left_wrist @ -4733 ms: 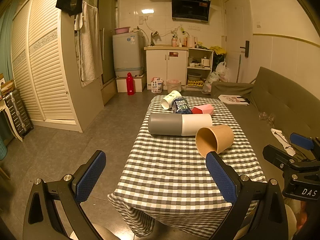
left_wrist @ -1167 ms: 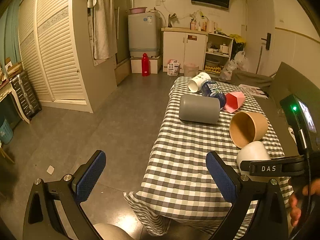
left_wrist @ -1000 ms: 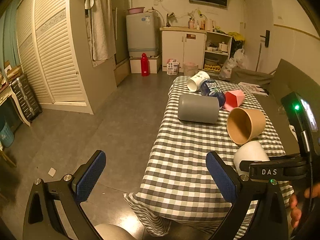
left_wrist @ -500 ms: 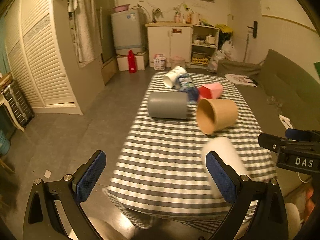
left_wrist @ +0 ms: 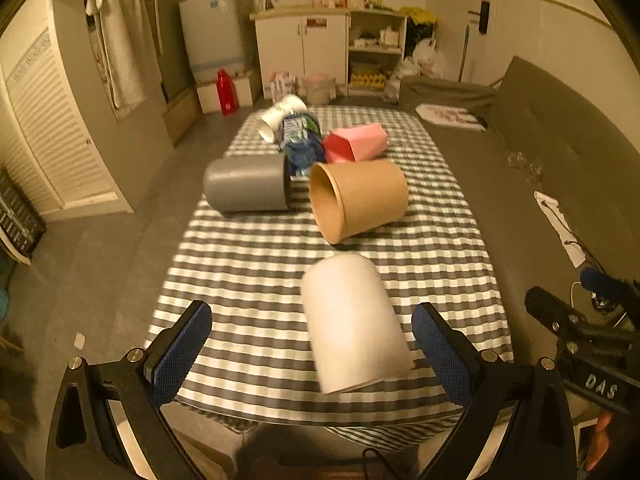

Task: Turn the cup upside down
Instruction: 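Carry the white cup with the right tool toward the left tool, then grasp the white cup with the left tool while the right tool releases it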

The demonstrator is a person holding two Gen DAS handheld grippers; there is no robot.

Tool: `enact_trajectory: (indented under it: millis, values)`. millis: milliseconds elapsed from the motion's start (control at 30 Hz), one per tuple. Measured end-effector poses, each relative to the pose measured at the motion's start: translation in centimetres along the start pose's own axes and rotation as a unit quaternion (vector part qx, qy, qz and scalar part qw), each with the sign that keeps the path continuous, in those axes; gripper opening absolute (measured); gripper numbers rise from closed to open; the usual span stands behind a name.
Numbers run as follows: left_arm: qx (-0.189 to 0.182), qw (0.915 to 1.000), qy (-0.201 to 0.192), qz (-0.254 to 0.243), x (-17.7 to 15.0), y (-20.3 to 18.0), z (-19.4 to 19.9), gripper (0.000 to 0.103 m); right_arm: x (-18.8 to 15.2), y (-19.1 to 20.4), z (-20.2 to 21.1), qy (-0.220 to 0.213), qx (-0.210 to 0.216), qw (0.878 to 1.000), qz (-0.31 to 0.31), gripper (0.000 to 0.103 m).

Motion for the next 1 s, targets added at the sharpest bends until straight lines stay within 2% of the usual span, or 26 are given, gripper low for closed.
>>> enact_trajectory:
  millis: [300,467,867,900,933,967,1000]
  values:
    - [0.001,0.9981,0.062,0.002,1.9,-1.0,-3.8,0.103,-0.1,-1.7,-2.1,0.015,0.015,0.999,-0.026,0.089]
    - [-0.012,0.9951,0.098,0.010,2.5,-1.2,-6.2,0.103,0.5,-1.7,-3.5,0.023,0.020,0.999,-0.025,0.089]
    - [-0.037,0.9802,0.194,-0.008,2.3,-1.9,-11.3,0.101,1.3,-1.3,-7.5,0.054,0.034,0.998,-0.026,0.089]
    - [-0.042,0.9782,0.203,-0.008,2.1,-1.9,-11.7,0.098,1.4,-1.4,-7.7,0.054,0.034,0.998,-0.028,0.089]
    - [-0.046,0.9766,0.210,-0.006,2.0,-1.9,-12.0,0.092,1.4,-1.4,-7.8,0.054,0.034,0.998,-0.029,0.089]
    - [-0.053,0.9750,0.216,-0.004,2.1,-1.9,-12.3,0.081,1.5,-1.4,-7.9,0.055,0.035,0.997,-0.030,0.089]
    - [-0.071,0.9716,0.226,0.006,2.1,-1.8,-12.4,0.078,1.5,-1.4,-8.0,0.055,0.035,0.997,-0.031,0.089]
Point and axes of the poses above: each gripper's, at about its wrist camera, not at the fingertips, and z roughly against the way its jaws point, y to its left, x to its top, the point moved 2 cm from there along -z, roughly the way its jaws point, and after that the axes turned 3 degrees about x, right-handed, at the moved point
